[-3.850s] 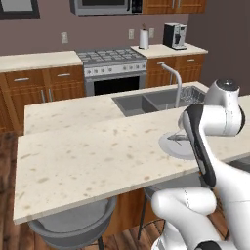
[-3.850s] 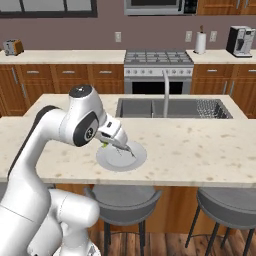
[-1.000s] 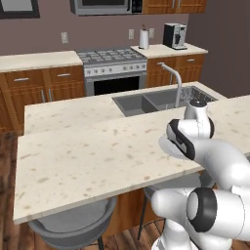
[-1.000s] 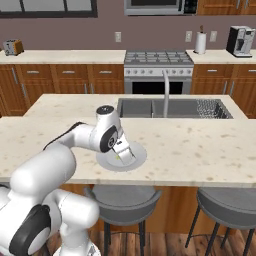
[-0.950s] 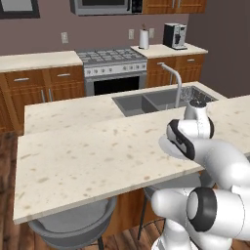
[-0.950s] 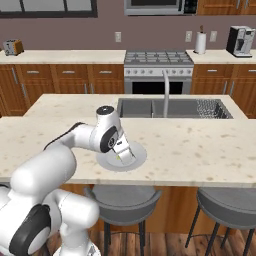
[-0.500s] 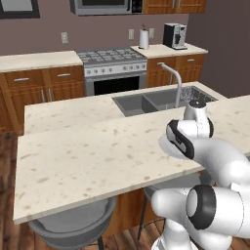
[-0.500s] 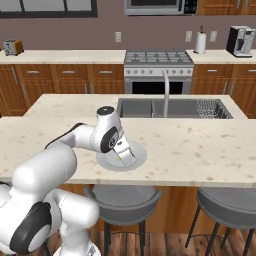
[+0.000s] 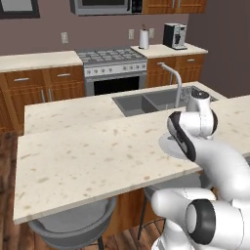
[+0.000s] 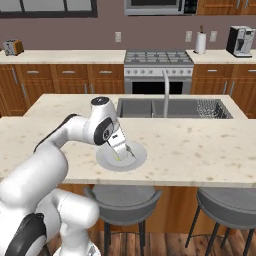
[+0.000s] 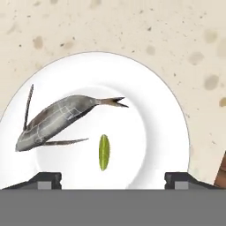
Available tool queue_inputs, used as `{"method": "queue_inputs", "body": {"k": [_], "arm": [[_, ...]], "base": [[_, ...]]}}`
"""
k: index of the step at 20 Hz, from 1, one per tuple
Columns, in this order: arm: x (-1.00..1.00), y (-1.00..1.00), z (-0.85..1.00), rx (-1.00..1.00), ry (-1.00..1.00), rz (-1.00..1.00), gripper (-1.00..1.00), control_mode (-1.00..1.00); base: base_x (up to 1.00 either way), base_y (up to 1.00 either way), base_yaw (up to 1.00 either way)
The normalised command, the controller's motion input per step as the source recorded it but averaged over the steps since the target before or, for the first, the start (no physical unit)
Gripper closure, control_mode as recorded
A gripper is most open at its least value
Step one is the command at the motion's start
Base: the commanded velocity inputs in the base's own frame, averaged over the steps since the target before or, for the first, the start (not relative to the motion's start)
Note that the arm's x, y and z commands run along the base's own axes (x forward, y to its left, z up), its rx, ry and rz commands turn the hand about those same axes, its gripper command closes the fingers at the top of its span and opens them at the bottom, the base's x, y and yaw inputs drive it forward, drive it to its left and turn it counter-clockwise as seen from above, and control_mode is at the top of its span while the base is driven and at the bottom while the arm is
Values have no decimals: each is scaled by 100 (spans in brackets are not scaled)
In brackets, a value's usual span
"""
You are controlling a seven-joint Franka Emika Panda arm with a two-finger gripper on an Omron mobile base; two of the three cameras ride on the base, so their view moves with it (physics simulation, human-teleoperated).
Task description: Take the lemon wedge from the fridge and place it on the plate with fish on the dining counter.
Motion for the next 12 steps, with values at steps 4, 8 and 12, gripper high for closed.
{"method": "queue_inputs", "body": {"k": [4,8,12], "arm": [[-100,25,90,0,-7,0,-100,-100],[-95,24,100,0,-19,0,-100,-100],[-89,34,85,-2,-22,2,-100,-100]], "base": [[0,0,0],[0,0,0],[0,0,0]]}}
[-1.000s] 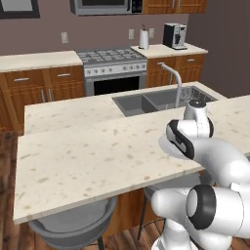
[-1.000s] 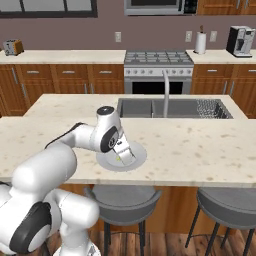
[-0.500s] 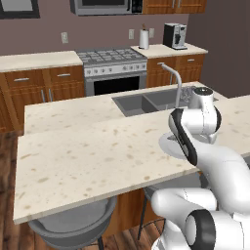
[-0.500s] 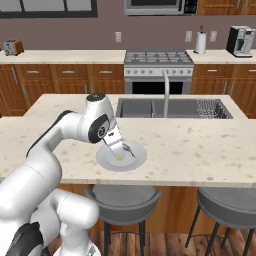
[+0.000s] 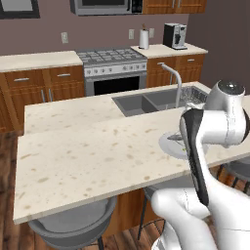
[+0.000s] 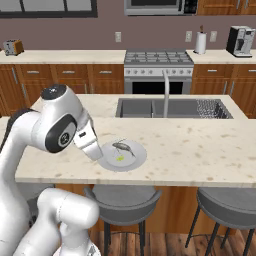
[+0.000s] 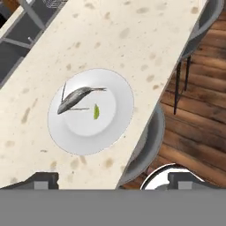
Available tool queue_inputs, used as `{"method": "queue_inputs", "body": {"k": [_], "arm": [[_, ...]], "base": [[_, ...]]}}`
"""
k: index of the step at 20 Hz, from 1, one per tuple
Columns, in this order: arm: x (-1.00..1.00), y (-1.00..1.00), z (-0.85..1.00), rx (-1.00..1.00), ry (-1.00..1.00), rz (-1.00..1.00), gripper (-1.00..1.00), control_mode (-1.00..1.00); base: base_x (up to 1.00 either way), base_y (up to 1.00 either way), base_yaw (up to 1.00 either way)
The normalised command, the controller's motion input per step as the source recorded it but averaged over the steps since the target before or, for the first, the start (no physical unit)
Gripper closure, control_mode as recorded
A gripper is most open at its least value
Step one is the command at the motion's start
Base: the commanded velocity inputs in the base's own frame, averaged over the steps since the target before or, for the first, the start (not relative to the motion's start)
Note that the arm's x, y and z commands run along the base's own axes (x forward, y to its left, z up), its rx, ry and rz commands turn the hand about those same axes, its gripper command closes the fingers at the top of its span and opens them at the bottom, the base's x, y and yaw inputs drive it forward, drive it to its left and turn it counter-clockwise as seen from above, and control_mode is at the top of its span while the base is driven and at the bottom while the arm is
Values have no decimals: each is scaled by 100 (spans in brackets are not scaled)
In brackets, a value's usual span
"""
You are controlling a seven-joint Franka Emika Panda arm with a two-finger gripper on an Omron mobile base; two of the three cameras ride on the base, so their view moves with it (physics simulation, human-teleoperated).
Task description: Take the lemon wedge from the fridge and place it on the plate with fish on the dining counter.
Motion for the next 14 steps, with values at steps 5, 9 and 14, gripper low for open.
{"method": "queue_inputs", "body": {"k": [5,9,14], "arm": [[-80,32,-8,-12,-27,4,-100,-100],[-100,100,-22,-41,-29,24,-100,-100],[-100,100,-4,-52,-37,13,-100,-100]], "base": [[0,0,0],[0,0,0],[0,0,0]]}}
